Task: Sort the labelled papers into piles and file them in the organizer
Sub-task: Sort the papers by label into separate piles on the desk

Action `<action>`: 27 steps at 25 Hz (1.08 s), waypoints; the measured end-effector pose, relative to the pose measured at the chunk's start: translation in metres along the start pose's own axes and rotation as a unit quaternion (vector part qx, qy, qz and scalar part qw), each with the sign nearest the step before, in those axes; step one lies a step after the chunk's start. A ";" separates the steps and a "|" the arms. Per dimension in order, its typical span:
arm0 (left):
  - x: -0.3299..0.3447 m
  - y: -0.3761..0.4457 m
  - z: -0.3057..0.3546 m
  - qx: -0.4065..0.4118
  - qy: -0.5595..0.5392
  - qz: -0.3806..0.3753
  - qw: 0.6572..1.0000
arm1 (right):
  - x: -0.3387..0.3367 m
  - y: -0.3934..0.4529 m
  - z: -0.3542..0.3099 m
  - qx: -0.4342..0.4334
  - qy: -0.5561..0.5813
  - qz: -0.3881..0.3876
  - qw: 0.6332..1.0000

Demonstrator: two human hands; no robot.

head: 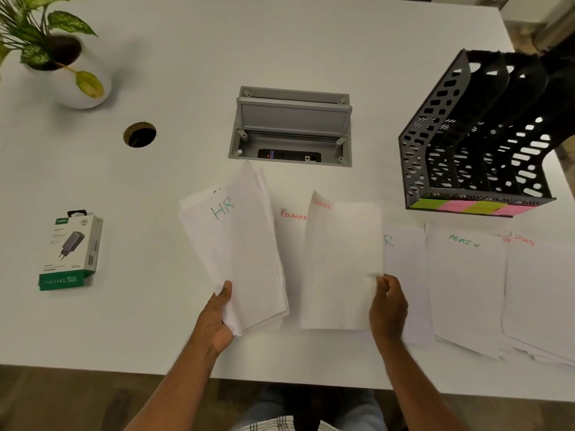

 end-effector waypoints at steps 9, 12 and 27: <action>-0.004 0.005 -0.007 -0.003 0.033 -0.009 0.999 | 0.056 -0.046 -0.012 -0.023 -0.051 -0.154 0.986; -0.004 0.008 -0.013 0.007 0.124 0.013 0.992 | 0.044 -0.037 -0.016 0.000 -0.011 -0.126 0.992; 0.041 0.007 -0.058 0.005 0.172 -0.031 0.985 | 0.006 -0.027 -0.006 0.011 0.075 -0.147 0.986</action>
Point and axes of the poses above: each hand's wrist, its own y-axis towards the middle knuckle, its own x-axis out of the palm, z = x × y, the point moved 4 cm from there along y, towards the middle knuckle, and after that the axes turned 1 degree about z, right-handed, at the moved point
